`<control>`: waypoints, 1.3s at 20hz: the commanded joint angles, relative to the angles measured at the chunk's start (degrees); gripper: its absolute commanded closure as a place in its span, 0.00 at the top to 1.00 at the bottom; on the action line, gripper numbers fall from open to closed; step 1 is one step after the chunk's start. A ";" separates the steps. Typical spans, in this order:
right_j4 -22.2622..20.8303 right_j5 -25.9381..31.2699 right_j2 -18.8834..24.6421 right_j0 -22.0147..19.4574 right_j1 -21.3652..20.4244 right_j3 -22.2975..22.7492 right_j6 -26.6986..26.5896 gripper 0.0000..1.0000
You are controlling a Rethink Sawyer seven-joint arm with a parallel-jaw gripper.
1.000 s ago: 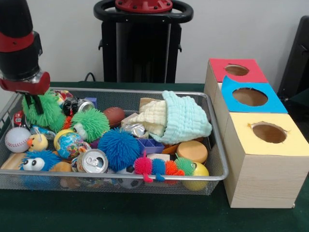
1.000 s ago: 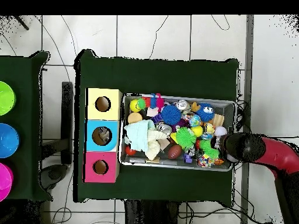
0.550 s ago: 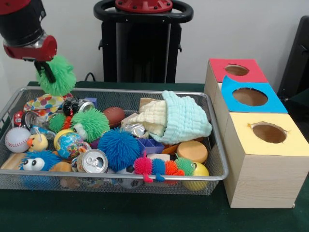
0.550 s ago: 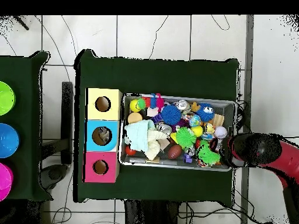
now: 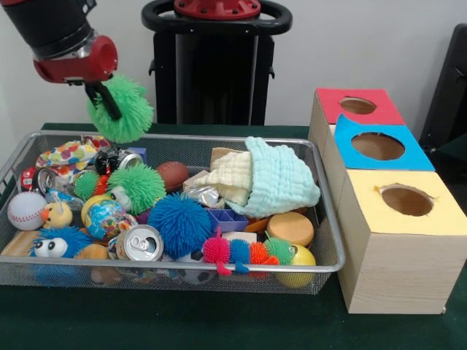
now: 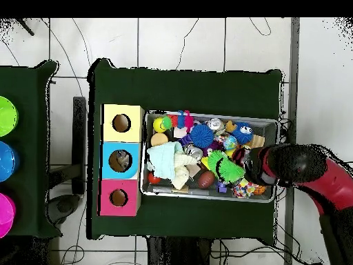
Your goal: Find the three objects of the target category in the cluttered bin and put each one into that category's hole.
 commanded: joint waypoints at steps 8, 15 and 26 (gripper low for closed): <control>11.53 -18.51 -0.96 7.51 0.36 9.53 14.93 0.00; 14.87 -20.01 -4.79 10.14 -0.04 9.11 14.23 1.00; 15.80 -18.92 -7.54 11.72 -0.37 6.70 11.53 1.00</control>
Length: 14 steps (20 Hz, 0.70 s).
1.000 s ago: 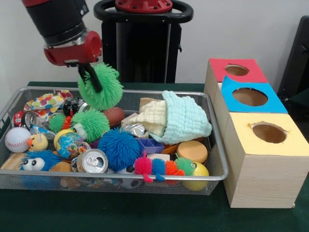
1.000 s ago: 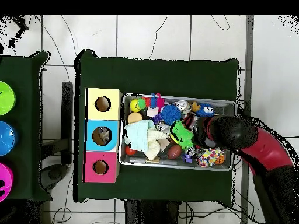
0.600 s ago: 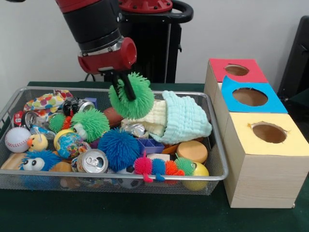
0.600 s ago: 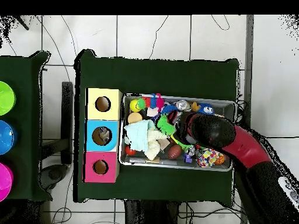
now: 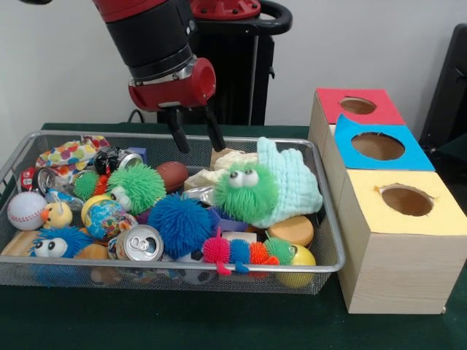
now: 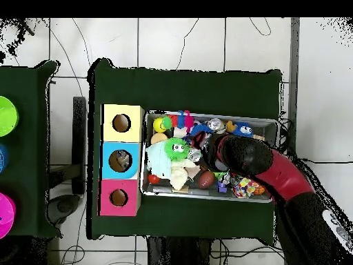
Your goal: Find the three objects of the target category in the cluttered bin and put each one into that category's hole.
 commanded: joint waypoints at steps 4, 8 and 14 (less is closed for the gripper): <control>-3.13 6.74 -7.44 -0.09 -2.49 -4.17 4.44 1.00; -8.58 11.75 -8.55 -1.25 -2.86 -8.41 -2.38 1.00; -11.71 9.46 -6.97 -4.69 -0.89 -8.04 -4.51 1.00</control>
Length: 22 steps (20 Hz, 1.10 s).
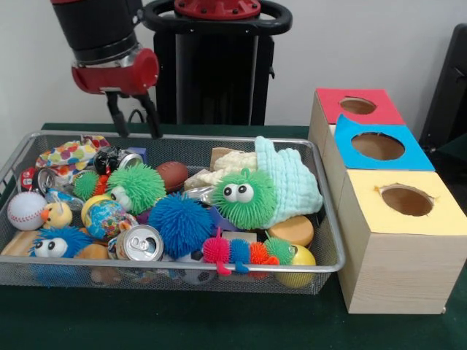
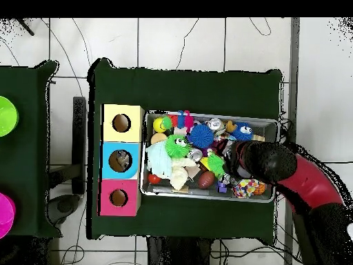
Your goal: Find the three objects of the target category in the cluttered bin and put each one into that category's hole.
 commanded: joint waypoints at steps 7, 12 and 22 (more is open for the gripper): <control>-12.42 -8.16 0.48 -4.92 -0.19 4.23 -5.07 1.00; -18.09 -15.17 2.04 -5.99 1.95 7.76 -4.53 1.00; -24.59 -19.60 1.18 -6.97 6.43 6.00 -2.79 1.00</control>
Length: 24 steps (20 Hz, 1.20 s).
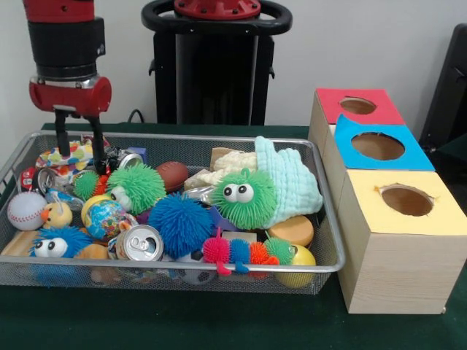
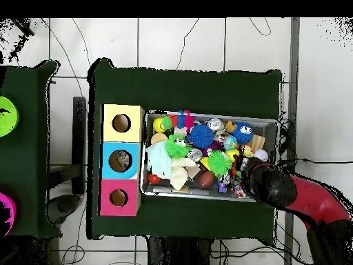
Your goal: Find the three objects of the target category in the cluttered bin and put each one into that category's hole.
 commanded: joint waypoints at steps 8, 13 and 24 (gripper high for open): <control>-6.47 3.46 3.62 -3.69 3.76 -2.23 -6.98 1.00; -8.30 6.61 6.40 -4.43 6.91 -9.20 -12.13 1.00; -9.46 5.03 9.07 -2.88 14.54 -17.13 -9.32 1.00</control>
